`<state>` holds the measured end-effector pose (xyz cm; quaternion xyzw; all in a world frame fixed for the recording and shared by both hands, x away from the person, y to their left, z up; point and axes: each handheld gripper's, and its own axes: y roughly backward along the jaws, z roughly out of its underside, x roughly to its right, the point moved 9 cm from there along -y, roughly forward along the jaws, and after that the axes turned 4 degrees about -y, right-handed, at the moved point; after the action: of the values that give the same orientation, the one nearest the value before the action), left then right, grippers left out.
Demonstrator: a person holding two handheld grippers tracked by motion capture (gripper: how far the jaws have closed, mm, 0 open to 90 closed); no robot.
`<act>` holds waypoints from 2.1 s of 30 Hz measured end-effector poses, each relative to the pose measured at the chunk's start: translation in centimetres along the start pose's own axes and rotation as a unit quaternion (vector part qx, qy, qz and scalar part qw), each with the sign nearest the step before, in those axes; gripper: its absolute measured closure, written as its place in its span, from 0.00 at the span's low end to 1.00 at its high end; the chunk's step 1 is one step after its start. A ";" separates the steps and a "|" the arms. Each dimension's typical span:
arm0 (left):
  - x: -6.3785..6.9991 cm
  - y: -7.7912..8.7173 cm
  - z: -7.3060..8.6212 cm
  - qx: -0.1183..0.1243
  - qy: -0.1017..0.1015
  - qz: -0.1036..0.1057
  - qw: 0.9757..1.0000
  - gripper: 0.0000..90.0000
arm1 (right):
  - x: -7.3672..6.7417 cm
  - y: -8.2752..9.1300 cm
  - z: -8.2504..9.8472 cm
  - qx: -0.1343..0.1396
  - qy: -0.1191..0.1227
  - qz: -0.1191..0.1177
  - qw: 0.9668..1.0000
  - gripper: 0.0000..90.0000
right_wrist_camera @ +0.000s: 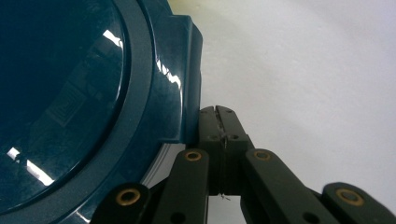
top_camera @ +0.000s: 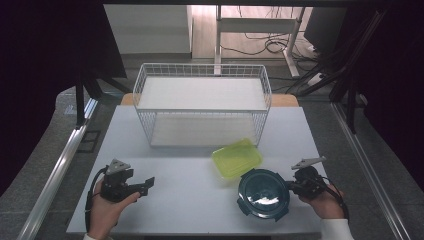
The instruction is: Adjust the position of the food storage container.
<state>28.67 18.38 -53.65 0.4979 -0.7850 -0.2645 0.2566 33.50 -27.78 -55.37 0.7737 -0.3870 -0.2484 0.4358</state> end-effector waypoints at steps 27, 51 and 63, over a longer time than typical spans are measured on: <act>-0.3 0.3 -0.2 0.005 0.005 0.004 1.000 0.20 | -7.5 -0.3 0.5 -0.012 0.040 -0.038 0.998 0.99; 0.1 0.0 0.0 0.003 -0.001 0.011 1.000 0.20 | -10.2 0.7 1.3 -0.004 0.052 -0.067 0.996 0.99; 0.4 0.1 -0.1 0.005 -0.007 0.009 1.000 0.20 | -12.5 0.1 1.2 -0.016 0.081 -0.063 0.995 0.99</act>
<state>28.51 18.02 -53.51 0.4902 -0.7926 -0.2618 0.2508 25.43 -18.18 -55.30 0.8070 -0.2970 -0.2178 0.4616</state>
